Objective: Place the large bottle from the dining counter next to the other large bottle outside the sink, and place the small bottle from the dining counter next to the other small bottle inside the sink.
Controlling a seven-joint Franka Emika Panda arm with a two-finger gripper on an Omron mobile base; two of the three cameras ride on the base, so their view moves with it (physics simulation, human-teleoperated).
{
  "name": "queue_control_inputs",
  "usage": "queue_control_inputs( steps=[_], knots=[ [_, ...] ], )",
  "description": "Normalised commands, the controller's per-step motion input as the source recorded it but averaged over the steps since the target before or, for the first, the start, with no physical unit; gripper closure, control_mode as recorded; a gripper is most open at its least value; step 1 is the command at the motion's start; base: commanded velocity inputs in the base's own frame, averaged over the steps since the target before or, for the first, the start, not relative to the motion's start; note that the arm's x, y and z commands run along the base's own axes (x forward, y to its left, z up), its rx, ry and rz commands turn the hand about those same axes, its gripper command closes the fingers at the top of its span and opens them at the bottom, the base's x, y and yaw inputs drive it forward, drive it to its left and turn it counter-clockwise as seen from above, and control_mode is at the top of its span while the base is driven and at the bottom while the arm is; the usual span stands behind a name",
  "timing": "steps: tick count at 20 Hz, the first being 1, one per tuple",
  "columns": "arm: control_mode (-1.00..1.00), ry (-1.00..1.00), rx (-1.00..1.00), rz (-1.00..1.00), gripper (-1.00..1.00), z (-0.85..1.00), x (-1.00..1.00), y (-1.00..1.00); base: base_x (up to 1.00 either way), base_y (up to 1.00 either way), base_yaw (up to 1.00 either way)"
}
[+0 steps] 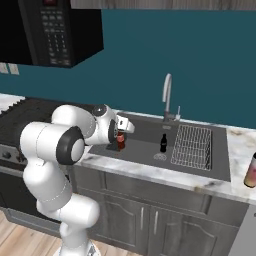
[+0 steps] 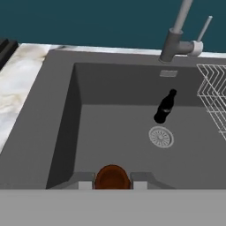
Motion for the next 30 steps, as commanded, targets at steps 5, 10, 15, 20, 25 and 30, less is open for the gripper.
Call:
queue_control_inputs(
  steps=[5,10,15,20,25,30],
  knots=[
    [1.00,0.00,0.00,0.00,1.00,0.00,0.00,0.00,0.35,-0.03,0.00],
    [1.00,0.00,0.00,0.00,1.00,0.00,0.00,0.00,0.35,-0.04,0.00],
    [1.00,0.00,0.00,0.00,1.00,0.00,0.00,0.00,0.33,-0.05,0.00],
    [1.00,0.00,0.00,0.00,1.00,0.00,0.00,0.00,0.29,-0.07,0.00],
    [1.00,0.00,0.00,0.00,1.00,0.00,0.00,0.00,0.24,-0.07,0.00],
    [1.00,0.00,0.00,0.00,1.00,0.00,0.00,0.00,0.26,-0.08,0.00]
  ],
)
